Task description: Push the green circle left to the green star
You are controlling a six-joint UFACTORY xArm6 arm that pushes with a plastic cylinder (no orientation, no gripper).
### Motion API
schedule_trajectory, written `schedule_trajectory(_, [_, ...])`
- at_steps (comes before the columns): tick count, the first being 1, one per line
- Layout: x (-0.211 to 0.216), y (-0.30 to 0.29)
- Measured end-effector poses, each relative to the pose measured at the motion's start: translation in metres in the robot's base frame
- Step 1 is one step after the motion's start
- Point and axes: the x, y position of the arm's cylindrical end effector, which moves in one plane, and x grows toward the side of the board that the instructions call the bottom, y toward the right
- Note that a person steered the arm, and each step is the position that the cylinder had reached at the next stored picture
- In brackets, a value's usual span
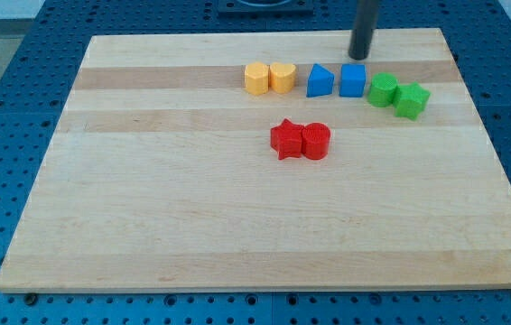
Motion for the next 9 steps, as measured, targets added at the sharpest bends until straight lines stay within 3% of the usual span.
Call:
schedule_trajectory(1, [0.011,0.027])
schedule_trajectory(5, [0.06,0.032])
schedule_trajectory(9, [0.061,0.008])
